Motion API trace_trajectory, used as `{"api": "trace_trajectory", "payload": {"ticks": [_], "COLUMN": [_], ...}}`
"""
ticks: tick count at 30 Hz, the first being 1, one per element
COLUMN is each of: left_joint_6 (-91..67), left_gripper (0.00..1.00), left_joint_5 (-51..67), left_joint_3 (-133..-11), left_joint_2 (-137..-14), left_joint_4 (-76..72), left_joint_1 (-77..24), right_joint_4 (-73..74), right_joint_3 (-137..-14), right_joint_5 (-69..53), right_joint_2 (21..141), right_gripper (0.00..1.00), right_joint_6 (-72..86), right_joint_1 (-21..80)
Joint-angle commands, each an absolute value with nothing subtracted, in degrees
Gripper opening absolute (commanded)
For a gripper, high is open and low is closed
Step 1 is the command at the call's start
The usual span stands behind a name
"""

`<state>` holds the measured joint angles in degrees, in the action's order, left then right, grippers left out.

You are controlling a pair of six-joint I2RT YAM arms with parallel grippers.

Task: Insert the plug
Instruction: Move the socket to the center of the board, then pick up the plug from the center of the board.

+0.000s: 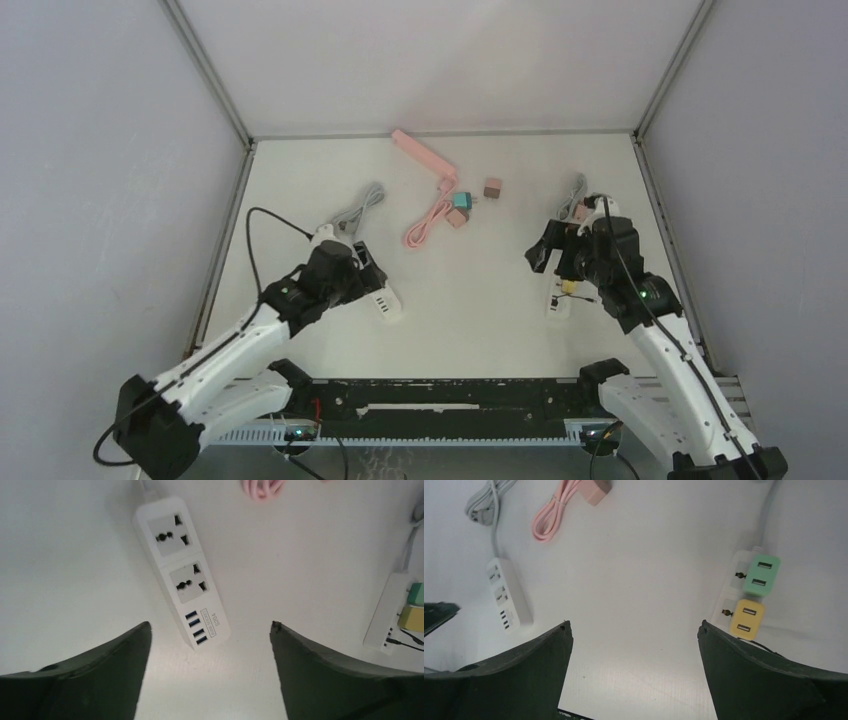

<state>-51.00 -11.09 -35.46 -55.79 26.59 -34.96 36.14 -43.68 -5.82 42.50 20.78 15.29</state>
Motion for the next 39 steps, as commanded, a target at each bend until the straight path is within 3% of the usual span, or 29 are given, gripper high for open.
{"api": "trace_trajectory", "payload": {"ticks": [1,11,24,39], "left_joint_6": [-41.9,-20.8,-7.8,-8.0], "left_gripper": [0.96,1.00,1.00,1.00], "left_joint_5": [-20.6,-28.6,-23.3,-18.7], "left_joint_3": [-40.2,-49.9,-39.9,-38.8], "left_joint_2": [-45.9,-32.8,-13.1,-15.1], "left_joint_4": [31.5,37.3,29.5,28.9], "left_joint_1": [-35.0,-34.5,-34.4,-28.7], "right_joint_4": [43.8,42.4,29.9,31.2], "right_joint_3": [-51.6,-57.8,-64.2,-85.7], "right_joint_5": [1.2,0.8,8.4,25.5], "right_joint_2": [47.3,57.9,76.6,105.4], "right_gripper": [1.00,1.00,0.95,0.95], "right_joint_6": [19.6,18.3,21.1,33.5], "right_joint_1": [14.6,4.2,-10.2,-11.5]}}
